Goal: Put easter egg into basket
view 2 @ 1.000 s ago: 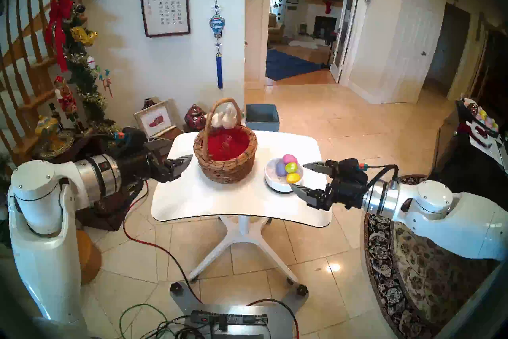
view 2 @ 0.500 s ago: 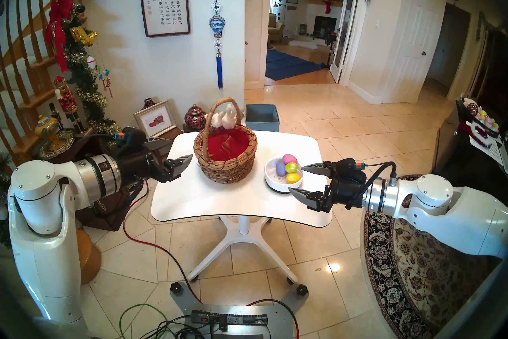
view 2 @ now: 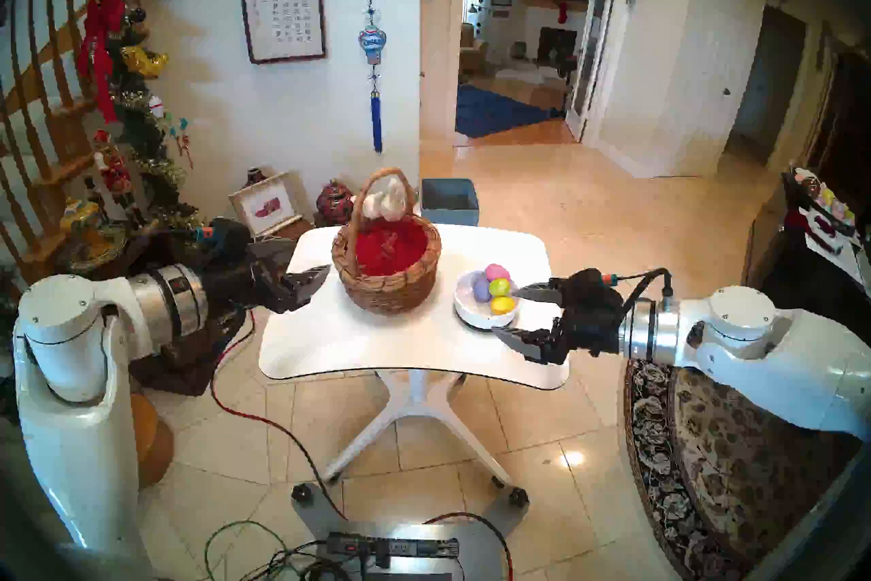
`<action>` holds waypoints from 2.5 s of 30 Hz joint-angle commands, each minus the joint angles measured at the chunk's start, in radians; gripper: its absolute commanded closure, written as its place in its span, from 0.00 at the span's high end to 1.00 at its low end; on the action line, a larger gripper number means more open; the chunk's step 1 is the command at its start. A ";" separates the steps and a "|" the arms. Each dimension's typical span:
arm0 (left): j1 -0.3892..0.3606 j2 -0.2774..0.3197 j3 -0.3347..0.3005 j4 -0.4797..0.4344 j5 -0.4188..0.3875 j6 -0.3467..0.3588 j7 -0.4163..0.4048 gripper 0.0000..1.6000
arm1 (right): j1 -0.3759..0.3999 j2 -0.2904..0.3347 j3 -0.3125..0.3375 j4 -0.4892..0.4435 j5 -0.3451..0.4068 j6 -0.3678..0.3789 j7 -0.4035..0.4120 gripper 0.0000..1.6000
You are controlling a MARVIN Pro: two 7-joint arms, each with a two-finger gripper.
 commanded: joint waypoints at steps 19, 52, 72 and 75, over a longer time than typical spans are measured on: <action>-0.001 0.000 0.001 -0.004 0.000 0.000 0.000 1.00 | 0.286 -0.238 -0.104 0.060 -0.148 0.195 0.028 1.00; -0.001 0.000 0.001 -0.004 0.000 0.000 0.000 1.00 | 0.529 -0.390 -0.193 0.182 -0.365 0.315 0.117 1.00; -0.001 0.000 0.001 -0.005 0.000 0.000 0.000 1.00 | 0.509 -0.355 -0.196 0.151 -0.426 0.343 0.107 1.00; -0.001 0.000 0.001 -0.005 0.000 0.000 0.000 1.00 | 0.511 -0.361 -0.199 0.149 -0.434 0.361 0.085 1.00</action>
